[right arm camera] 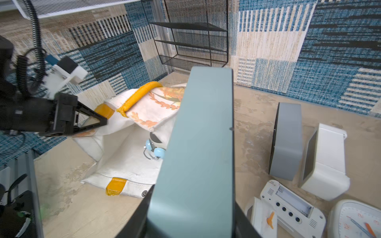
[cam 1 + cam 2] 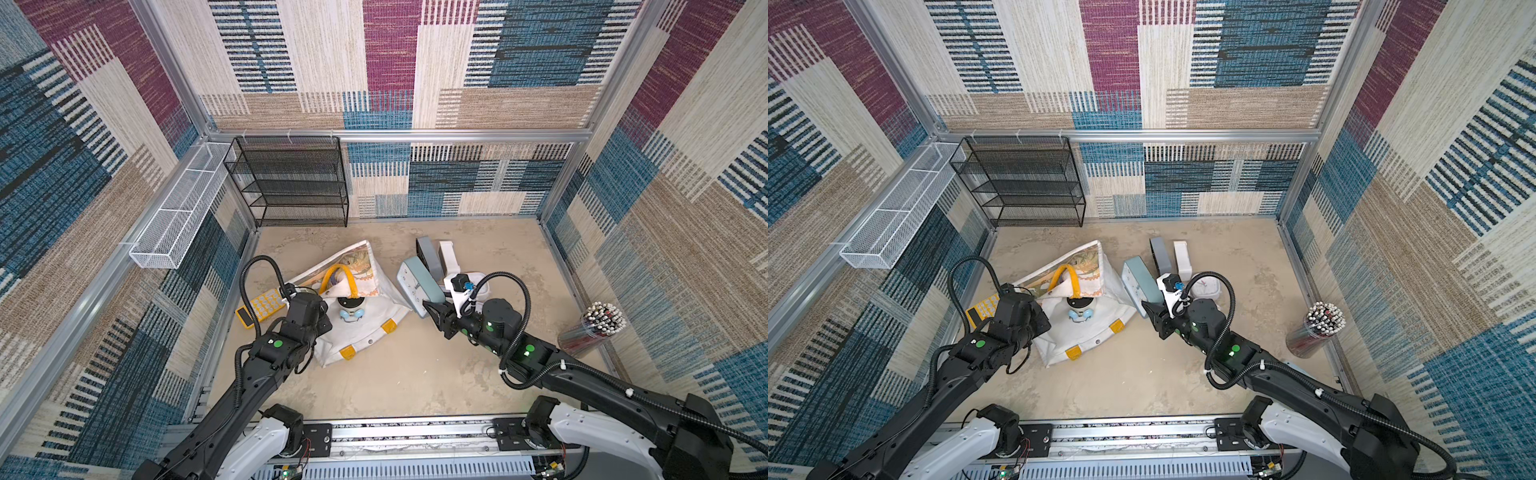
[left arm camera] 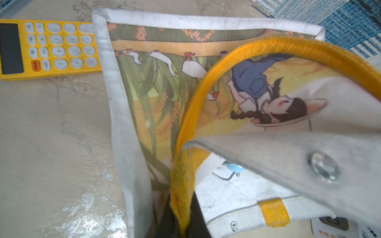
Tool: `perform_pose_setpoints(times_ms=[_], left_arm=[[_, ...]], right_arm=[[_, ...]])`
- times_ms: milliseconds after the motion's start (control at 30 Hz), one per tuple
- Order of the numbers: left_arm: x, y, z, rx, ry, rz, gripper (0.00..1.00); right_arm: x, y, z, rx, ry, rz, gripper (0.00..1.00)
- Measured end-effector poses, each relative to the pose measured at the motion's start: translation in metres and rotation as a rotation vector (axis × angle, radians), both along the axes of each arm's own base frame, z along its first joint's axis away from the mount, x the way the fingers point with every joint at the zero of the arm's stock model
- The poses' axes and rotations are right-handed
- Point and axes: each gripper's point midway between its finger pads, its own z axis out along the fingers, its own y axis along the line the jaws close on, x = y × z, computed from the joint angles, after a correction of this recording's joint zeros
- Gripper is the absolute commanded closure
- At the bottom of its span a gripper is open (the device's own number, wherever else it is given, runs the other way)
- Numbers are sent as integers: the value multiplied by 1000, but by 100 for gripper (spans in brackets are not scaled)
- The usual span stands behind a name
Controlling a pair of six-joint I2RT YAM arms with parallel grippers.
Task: Take the alarm clock out of the canvas bag
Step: Pick up the alarm from the canvas bag, then place the alarm at the center of the board.
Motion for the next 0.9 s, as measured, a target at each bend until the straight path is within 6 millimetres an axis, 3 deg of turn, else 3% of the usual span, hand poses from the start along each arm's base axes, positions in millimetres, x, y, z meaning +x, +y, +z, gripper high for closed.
perform_pose_setpoints(times_ms=[333,900], left_arm=[[-1,0,1,-2,-5,0,100],[-1,1,0,1,-4,-2,100]], right_arm=[[63,13,-25,-106,63,-117,75],[119,24,-93,-232,136,-209,75]])
